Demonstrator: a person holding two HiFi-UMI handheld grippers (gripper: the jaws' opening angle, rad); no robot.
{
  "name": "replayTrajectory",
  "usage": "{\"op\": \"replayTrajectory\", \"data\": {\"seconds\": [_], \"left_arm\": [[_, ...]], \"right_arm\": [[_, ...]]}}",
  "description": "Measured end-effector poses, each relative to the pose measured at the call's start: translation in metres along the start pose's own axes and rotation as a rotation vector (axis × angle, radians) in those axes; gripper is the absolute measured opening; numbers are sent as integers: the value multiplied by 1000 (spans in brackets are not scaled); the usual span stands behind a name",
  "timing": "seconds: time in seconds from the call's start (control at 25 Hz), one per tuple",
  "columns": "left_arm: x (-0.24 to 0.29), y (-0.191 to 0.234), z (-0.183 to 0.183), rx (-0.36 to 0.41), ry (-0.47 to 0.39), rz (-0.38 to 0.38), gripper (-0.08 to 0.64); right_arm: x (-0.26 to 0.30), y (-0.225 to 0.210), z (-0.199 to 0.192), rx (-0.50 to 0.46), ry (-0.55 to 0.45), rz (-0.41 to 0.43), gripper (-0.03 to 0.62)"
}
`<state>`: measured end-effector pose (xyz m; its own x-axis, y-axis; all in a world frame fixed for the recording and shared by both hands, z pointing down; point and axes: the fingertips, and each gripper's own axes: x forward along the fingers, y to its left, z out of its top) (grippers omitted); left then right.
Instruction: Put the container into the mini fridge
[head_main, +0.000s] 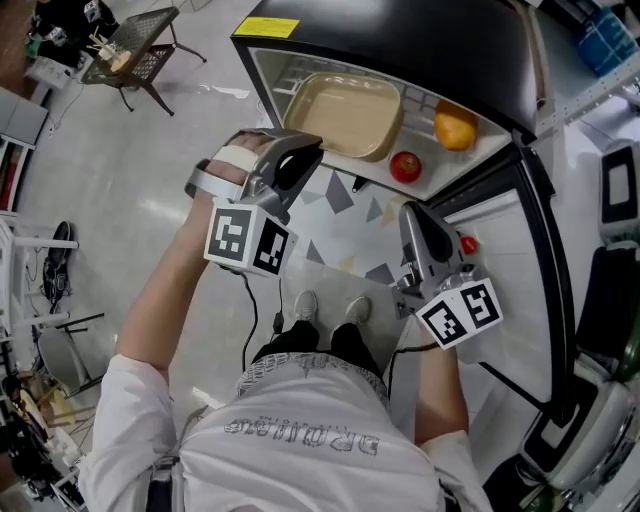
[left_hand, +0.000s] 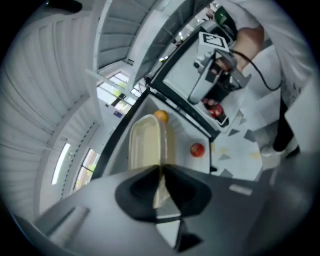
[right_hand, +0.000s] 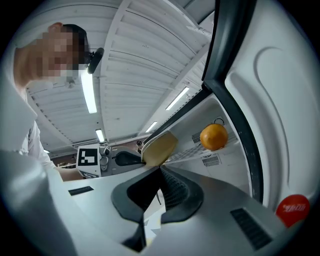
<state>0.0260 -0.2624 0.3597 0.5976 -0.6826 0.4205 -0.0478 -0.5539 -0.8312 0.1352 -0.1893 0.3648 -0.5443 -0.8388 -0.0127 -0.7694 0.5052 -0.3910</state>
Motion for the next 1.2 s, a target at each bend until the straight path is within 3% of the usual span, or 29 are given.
{"op": "replayTrajectory", "data": {"seconds": [0.32,0.88,1.2], "left_arm": [[34,17,0,147,99,-5,45],[89,36,-7,250,176,3,49],[101,48,-7,243,168,52,64]], "right_arm": [[0,-7,-6,24,7,0,0],[12,-20,-15,58,25,-2,0],[20,-26,-18,66,37,-4,0]]}}
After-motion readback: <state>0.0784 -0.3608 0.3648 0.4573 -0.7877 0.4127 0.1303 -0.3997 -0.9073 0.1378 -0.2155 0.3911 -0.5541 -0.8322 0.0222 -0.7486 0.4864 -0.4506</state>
